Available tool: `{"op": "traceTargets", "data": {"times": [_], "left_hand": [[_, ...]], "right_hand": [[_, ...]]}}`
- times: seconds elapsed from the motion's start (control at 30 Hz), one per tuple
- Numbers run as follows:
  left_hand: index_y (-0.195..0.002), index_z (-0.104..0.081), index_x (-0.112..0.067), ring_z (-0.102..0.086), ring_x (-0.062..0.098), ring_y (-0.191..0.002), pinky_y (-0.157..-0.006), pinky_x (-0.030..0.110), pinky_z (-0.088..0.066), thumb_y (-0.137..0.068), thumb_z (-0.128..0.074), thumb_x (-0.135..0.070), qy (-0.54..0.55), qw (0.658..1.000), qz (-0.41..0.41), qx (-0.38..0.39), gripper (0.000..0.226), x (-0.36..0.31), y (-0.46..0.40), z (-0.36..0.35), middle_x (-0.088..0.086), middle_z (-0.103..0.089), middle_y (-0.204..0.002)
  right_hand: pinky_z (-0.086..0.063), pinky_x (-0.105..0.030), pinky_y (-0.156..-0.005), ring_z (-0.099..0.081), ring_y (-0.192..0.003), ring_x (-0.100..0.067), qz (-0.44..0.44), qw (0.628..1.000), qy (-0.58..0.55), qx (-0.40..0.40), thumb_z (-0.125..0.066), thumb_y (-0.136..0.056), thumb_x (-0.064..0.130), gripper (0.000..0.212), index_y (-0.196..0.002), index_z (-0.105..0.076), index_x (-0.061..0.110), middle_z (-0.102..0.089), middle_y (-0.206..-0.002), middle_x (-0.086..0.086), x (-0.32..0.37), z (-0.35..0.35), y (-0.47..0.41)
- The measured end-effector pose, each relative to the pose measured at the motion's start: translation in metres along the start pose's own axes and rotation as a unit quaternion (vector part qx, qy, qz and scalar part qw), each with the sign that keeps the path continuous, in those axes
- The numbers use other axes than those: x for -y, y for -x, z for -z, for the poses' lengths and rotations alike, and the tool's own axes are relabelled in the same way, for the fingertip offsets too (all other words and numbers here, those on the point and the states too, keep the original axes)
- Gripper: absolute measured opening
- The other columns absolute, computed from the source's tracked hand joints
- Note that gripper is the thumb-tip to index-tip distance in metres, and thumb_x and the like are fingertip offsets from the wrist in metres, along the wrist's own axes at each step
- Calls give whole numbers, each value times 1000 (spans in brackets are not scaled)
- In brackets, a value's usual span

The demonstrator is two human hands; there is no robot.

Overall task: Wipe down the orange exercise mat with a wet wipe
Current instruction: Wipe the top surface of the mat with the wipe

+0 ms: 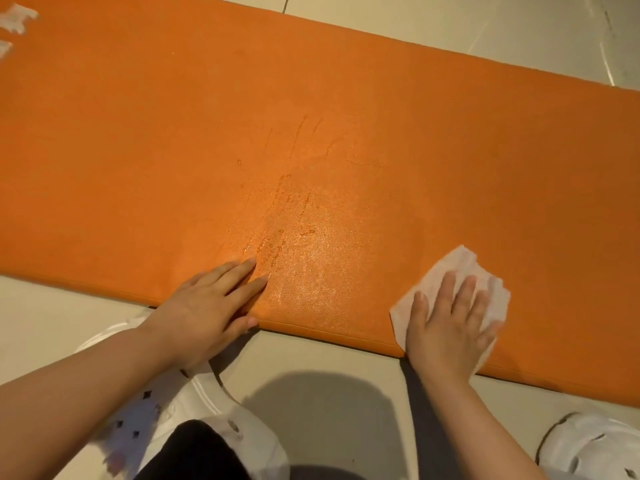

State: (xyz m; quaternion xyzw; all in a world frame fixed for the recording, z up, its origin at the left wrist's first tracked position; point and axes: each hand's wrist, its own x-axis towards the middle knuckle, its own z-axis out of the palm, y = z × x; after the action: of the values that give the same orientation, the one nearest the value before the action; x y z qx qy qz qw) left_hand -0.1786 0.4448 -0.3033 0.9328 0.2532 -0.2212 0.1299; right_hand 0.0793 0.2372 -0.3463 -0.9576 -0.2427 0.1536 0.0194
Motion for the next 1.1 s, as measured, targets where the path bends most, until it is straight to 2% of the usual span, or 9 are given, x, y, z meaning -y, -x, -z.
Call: {"op": "traceTargets", "data": {"times": [0.13, 0.23, 0.37, 0.43, 0.57, 0.67, 0.8, 0.93, 1.1], "left_hand": [[-137, -56, -22, -56, 25, -127, -98, 41, -46, -98, -13, -64, 70, 996, -13, -51, 72, -1, -1, 4, 2, -54, -143], [-145, -45, -28, -43, 17, -136, -105, 39, -40, -91, -15, -60, 151, 984, 34, -86, 70, -2, -7, 5, -8, -48, -147], [-135, -56, -15, -47, 27, -127, -101, 42, -42, -93, -27, -46, 182, 968, 91, -149, 60, 1, -14, 9, 5, -55, -135], [-136, -55, -16, -46, 31, -130, -101, 47, -43, -92, -28, -46, 164, 969, 110, -146, 59, 7, -17, 11, 8, -52, -139], [-145, -46, -19, -36, 33, -139, -108, 51, -36, -85, -23, -58, 151, 969, 158, -110, 75, 16, -26, 20, 10, -40, -151], [-147, -44, -23, -32, 30, -142, -106, 54, -37, -91, -33, -59, 152, 968, 184, -80, 66, 16, -33, 26, 7, -37, -154], [-139, -54, -23, -48, 34, -126, -89, 53, -48, -88, -36, -52, 143, 966, 189, -100, 61, 20, -38, 30, 7, -52, -138], [-134, -58, -15, -52, 40, -117, -84, 52, -49, -92, -48, -34, 142, 965, 186, -121, 47, 27, -46, 34, 13, -56, -129], [-143, -47, -17, -38, 33, -132, -105, 44, -36, -101, -47, -24, 175, 945, 226, -159, 42, 29, -68, 46, 8, -42, -145]], "right_hand": [[-7, -61, -114, -14, -150, -30, 156, 987, 33, -1, -3, -100, 53, 65, -156, -16, 23, -16, -162, -7, 63, -27, 33], [-11, -66, -112, -19, -148, -32, 305, 949, 72, 18, -17, -101, 52, 59, -154, -21, 27, -22, -161, -7, 107, -40, 51], [-6, -68, -113, -20, -149, -30, 449, 889, 85, 35, -27, -96, 60, 62, -151, -34, 31, -29, -160, -4, 144, -41, 41], [-2, -65, -114, -15, -150, -28, 468, 879, 82, 46, -25, -96, 62, 62, -152, -31, 34, -21, -162, -1, 155, -36, 26], [22, -57, -112, 23, -147, -18, 413, 904, 96, 51, -7, -95, 69, 65, -153, 7, 42, 20, -161, 7, 163, -16, -35], [20, -53, -113, 16, -150, -17, 280, 956, 77, 26, -1, -89, 72, 73, -154, 5, 41, 15, -163, 8, 143, 8, -97], [8, -58, -118, 8, -151, -23, 203, 977, 55, 12, -7, -94, 66, 71, -157, -8, 33, 3, -165, 0, 105, 20, -122], [-13, -67, -111, -26, -145, -39, 338, 937, 83, -17, -28, -95, 53, 66, -150, -40, 19, -31, -156, -17, 116, -9, -46], [-3, -66, -115, -13, -150, -29, 491, 868, 59, 38, -24, -98, 60, 62, -153, -30, 32, -21, -161, -3, 166, -27, 11]]}}
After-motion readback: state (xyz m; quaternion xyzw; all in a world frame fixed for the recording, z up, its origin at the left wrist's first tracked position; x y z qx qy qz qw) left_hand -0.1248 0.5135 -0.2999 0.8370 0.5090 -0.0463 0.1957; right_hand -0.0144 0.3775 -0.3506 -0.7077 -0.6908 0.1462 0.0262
